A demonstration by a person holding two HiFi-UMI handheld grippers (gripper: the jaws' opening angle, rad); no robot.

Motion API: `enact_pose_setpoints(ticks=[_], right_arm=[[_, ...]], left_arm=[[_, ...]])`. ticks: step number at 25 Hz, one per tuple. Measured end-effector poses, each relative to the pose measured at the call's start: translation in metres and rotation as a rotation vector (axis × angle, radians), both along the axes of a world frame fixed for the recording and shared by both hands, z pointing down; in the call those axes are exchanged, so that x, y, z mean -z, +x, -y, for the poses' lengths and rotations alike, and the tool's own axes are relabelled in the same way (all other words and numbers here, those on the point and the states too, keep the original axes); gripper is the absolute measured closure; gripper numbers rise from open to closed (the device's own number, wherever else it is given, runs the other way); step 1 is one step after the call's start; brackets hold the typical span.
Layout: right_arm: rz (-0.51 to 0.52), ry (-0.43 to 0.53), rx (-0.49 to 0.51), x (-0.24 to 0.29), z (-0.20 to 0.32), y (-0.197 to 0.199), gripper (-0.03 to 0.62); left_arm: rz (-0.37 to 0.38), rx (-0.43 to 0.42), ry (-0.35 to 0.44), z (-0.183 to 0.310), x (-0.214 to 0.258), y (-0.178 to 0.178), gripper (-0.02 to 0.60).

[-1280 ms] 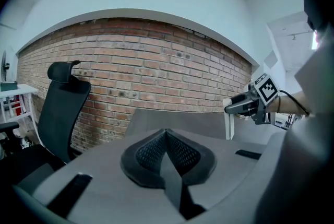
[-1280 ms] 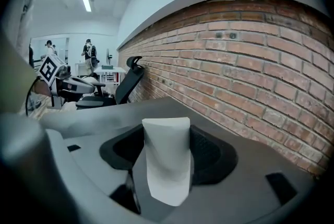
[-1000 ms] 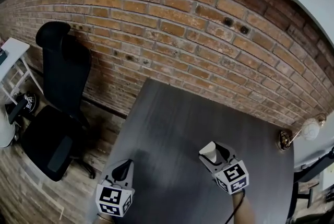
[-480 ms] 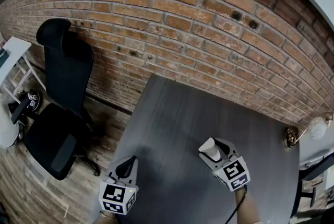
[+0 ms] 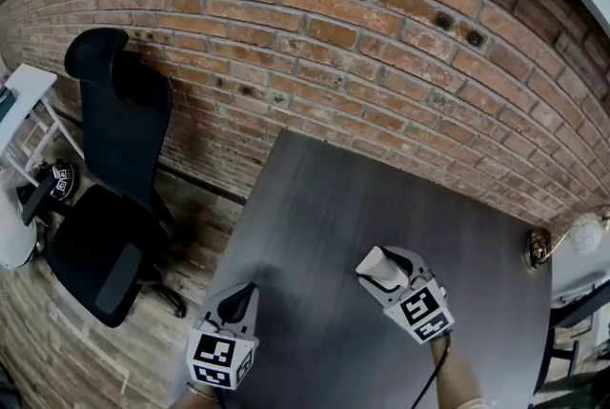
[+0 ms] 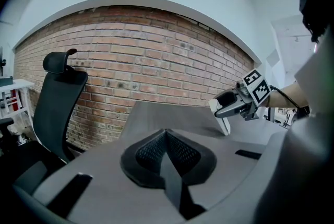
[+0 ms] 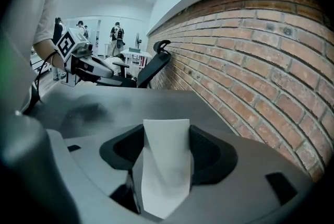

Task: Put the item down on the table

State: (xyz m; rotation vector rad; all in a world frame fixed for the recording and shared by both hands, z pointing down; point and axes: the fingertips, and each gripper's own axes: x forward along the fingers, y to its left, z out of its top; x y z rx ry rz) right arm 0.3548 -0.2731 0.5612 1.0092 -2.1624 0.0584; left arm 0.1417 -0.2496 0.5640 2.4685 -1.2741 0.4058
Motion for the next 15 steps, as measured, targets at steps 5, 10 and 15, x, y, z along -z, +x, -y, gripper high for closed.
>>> enact_pose_setpoints(ticks=[5, 10, 15], right_arm=[[-0.025, -0.015, 0.035, -0.010, 0.005, -0.008, 0.301], [-0.029, -0.045, 0.065, -0.020, 0.009, -0.017, 0.303], [-0.039, -0.076, 0.099, -0.033, 0.012, -0.025, 0.303]], left_arm=[[0.000, -0.005, -0.013, 0.001, -0.008, 0.000, 0.566], [0.006, -0.009, -0.025, 0.004, -0.014, -0.002, 0.566], [0.004, 0.000, -0.031, 0.006, -0.019, -0.006, 0.566]])
